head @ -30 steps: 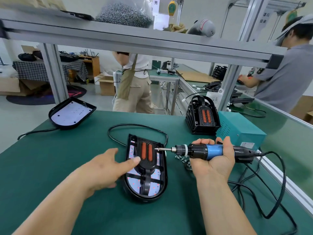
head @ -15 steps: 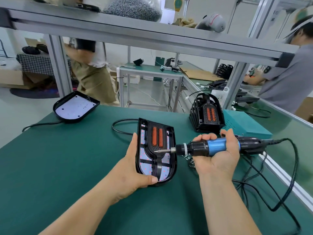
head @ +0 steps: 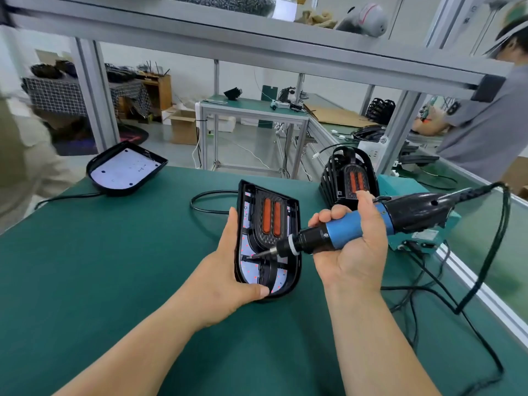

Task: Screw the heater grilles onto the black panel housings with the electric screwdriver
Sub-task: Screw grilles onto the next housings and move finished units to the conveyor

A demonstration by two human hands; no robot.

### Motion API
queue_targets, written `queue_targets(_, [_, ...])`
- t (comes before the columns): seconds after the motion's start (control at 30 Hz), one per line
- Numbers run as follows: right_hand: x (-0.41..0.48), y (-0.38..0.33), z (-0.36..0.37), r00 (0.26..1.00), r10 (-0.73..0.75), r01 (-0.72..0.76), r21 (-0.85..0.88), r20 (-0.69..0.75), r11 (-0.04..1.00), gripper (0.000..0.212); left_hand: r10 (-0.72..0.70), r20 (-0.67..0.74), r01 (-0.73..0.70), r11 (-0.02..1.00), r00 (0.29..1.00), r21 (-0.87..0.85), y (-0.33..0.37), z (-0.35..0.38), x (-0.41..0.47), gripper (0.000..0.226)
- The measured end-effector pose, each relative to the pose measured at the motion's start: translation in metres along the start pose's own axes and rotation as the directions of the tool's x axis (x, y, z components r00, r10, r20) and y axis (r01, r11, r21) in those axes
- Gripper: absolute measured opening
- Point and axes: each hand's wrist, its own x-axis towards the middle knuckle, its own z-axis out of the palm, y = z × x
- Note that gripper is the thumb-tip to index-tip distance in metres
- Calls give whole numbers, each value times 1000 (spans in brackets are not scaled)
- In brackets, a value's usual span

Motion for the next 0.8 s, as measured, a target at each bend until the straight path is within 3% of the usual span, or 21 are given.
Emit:
queue_targets(0.4, [-3,-5,6,999,-8,7,21,45,1000,43,2,-62,6,990,998,138,8,3,-1,131])
queue_targets(0.57, [-3,-7,7,996,-42,42,9,84,999,19,18,-72,-5,984,997,179,12,6,-2,130])
queue_targets(0.8, [-2,-7,6,998,-18,17,25,68,1000,17,-14,-67,26,984,998,177,11,5,3,131])
